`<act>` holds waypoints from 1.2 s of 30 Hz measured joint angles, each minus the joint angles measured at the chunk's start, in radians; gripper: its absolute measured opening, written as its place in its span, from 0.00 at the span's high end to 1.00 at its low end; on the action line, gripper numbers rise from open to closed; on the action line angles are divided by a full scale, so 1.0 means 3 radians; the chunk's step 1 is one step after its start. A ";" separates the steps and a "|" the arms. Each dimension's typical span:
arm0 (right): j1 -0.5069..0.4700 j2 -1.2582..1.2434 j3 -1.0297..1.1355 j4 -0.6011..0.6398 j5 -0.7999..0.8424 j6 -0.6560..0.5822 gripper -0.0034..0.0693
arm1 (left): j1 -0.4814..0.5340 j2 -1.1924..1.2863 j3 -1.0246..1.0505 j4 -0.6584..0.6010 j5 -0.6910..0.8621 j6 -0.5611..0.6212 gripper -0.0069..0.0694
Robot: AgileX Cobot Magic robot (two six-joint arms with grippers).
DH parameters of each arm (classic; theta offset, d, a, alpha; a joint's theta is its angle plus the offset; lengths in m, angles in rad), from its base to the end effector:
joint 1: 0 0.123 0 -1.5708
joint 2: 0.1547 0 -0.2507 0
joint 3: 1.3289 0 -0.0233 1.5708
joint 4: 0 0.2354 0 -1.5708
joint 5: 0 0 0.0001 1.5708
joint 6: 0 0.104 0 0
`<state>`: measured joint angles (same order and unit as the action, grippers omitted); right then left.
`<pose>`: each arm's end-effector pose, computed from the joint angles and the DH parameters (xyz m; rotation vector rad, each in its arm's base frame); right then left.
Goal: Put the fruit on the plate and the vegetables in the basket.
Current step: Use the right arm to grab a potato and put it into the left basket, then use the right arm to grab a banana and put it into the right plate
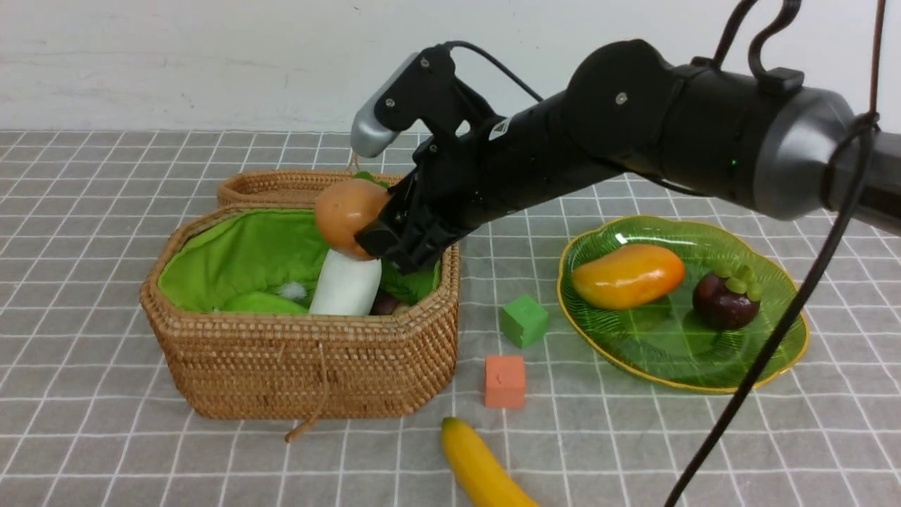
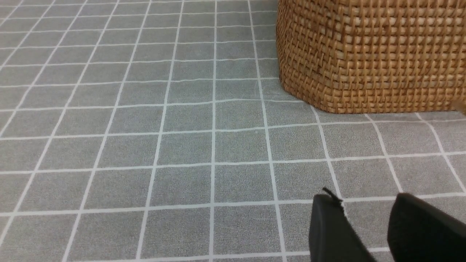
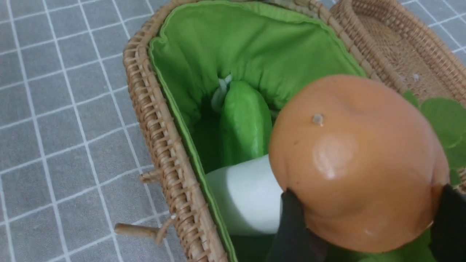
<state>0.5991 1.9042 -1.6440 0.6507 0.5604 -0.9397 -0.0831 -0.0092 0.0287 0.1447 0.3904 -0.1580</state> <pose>0.3384 0.2716 0.2683 -1.1861 1.8656 0.4907 0.0840 -0.0013 0.1659 0.0183 1.8893 -0.0213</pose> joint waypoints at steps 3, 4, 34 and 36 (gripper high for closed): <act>0.0000 0.0000 0.0000 0.0000 0.0024 0.0037 0.22 | 0.0000 0.0000 0.0000 0.0000 0.0000 0.0000 0.60; 0.0000 -0.0008 0.0000 -0.0003 0.0050 0.0050 0.14 | 0.0000 0.0000 0.0000 0.0000 0.0000 0.0000 0.60; 0.0413 -0.0799 0.1446 -0.1055 0.1347 0.1548 0.14 | 0.0000 0.0000 0.0000 0.0000 0.0000 0.0002 0.60; 0.0416 -0.0705 0.1592 -0.1216 0.1130 0.1548 0.14 | 0.0000 0.0000 0.0000 0.0000 0.0000 0.0002 0.60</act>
<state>0.7238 1.6928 -1.1662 0.2860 0.8995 -0.4752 -0.0831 -0.0092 0.0287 0.1447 0.3904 -0.1574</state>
